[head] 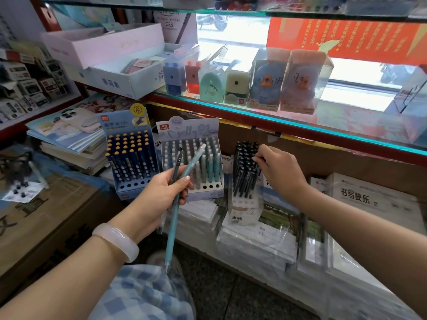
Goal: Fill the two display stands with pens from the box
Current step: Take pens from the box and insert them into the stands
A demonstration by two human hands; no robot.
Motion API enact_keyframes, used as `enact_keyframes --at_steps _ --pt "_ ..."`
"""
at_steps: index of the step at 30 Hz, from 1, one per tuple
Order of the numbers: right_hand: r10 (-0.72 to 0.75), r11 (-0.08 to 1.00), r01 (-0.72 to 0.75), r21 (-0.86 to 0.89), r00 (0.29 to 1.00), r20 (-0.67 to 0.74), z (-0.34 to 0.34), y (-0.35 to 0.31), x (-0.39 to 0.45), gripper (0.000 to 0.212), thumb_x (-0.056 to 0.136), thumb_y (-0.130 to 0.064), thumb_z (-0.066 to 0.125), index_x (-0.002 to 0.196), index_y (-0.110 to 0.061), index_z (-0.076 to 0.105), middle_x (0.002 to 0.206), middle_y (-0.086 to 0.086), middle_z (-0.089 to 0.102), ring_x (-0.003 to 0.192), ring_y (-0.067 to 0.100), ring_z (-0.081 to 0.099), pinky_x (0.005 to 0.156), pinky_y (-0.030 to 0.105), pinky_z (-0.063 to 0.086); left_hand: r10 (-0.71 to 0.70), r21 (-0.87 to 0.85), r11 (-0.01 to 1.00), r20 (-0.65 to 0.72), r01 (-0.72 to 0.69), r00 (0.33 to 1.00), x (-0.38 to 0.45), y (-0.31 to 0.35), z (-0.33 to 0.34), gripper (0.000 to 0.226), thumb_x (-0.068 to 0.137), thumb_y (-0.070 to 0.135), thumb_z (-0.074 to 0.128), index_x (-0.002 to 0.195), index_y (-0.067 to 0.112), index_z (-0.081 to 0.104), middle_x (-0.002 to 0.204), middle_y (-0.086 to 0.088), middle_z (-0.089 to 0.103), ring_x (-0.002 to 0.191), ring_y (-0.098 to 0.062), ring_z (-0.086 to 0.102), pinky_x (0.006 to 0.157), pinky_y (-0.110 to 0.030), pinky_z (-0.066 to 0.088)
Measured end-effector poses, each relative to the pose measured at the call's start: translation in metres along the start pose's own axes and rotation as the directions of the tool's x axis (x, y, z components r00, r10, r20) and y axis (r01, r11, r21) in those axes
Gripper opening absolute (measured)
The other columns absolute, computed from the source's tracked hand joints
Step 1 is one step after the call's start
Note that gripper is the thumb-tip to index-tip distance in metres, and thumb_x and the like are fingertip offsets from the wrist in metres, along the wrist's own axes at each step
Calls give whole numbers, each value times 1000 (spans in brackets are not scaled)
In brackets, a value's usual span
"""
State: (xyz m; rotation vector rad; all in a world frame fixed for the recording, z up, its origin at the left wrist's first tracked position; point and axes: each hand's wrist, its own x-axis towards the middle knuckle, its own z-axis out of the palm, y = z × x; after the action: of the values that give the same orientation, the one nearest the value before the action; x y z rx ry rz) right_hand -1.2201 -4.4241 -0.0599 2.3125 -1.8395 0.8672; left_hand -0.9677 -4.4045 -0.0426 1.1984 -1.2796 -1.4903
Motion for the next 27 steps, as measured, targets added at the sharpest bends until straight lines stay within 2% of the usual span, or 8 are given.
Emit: enact_keyframes --at_steps 5,11,16,22,27 --pt "8 1000 -8 -13 1000 -11 0 4 1 16 95 -16 52 85 -4 54 72 8 59 58 24 55 56 43 51 -3 36 999 -1 3 1000 -1 0 0 27 96 2 42 99 25 57 74 -4 55 59 -10 48 50 -18 45" --pt "10 1000 -10 -13 1000 -21 0 7 4 15 95 -16 52 83 -7 52 70 5 56 58 22 54 54 35 47 -13 57 998 6 12 1000 -3 0 1 27 95 3 43 99 27 55 77 -4 54 62 -10 48 53 -18 46" --pt "6 1000 -5 -21 999 31 10 11 -1 17 94 -16 54 84 -3 56 76 9 61 62 24 57 59 43 52 -23 51 998 12 22 1000 -3 0 2 26 95 4 43 100 26 55 77 -4 55 61 -9 48 52 -17 46" --pt "51 998 -48 -43 997 62 15 15 -8 29 94 -29 53 92 -5 70 100 2 61 78 14 59 71 35 53 -22 25 999 6 22 1000 -1 1 -1 25 95 3 43 101 22 57 73 -2 55 58 -8 48 50 -17 45" --pt "100 988 -85 -131 989 110 5 4 2 44 96 -39 41 90 -7 71 107 -1 59 92 10 48 73 28 44 -18 4 1000 -4 18 1000 -1 3 -1 21 95 3 43 98 15 59 72 -4 56 59 -10 48 49 -17 44"
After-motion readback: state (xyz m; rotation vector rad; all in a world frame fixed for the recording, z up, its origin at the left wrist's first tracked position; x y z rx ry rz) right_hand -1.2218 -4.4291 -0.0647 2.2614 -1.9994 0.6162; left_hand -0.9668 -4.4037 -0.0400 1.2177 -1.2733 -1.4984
